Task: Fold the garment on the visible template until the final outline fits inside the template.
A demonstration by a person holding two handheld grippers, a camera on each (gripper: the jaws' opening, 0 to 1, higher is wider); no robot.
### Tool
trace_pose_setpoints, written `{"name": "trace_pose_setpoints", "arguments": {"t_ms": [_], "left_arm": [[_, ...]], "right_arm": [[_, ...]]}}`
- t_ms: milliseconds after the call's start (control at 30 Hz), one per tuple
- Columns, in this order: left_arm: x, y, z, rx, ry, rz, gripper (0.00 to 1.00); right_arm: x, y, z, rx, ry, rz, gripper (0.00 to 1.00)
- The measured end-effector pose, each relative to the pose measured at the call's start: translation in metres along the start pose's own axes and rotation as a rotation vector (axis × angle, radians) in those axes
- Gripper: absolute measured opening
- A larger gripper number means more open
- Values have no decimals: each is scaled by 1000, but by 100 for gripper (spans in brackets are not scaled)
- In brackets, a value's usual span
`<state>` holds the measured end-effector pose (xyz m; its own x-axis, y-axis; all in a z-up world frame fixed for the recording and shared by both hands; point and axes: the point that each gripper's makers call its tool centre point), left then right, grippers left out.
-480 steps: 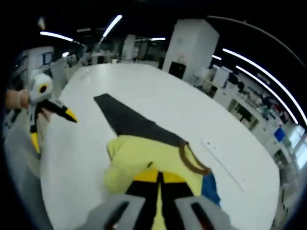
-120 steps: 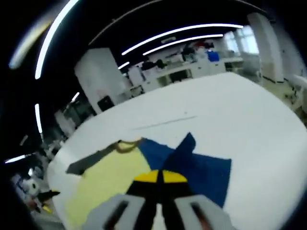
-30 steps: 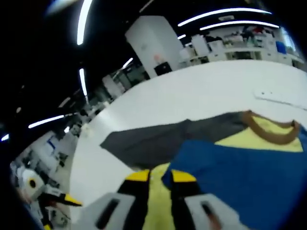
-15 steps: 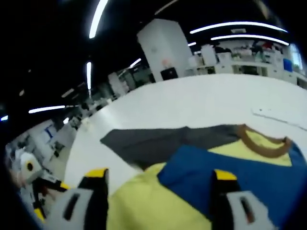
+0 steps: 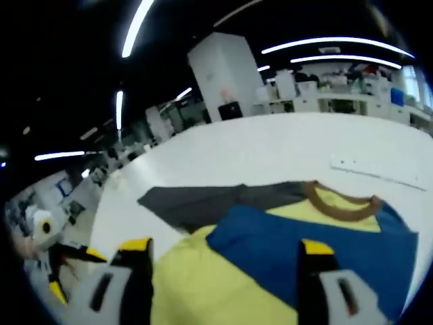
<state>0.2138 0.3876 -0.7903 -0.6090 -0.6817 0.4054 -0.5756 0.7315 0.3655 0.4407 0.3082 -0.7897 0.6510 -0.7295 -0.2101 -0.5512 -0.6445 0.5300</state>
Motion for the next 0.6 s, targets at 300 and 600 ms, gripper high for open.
{"name": "trace_pose_setpoints", "arguments": {"t_ms": [300, 600], "left_arm": [[1, 3, -1, 9, -1, -3, 84], [1, 3, 4, 5, 7, 5, 84]], "right_arm": [[52, 51, 21, -4, -40, 88, 80], [102, 91, 34, 12, -123, 188, 73]]}}
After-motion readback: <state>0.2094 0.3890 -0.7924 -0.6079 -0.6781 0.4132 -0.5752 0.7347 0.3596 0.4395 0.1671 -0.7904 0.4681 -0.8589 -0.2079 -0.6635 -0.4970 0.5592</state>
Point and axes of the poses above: the point that each gripper's makers call its tool centre point, and the gripper's own axes: y roughly backward along the fingers, x roughly to its right, z roughly out of its underside, and after that the axes turned 11 degrees about z, right-handed
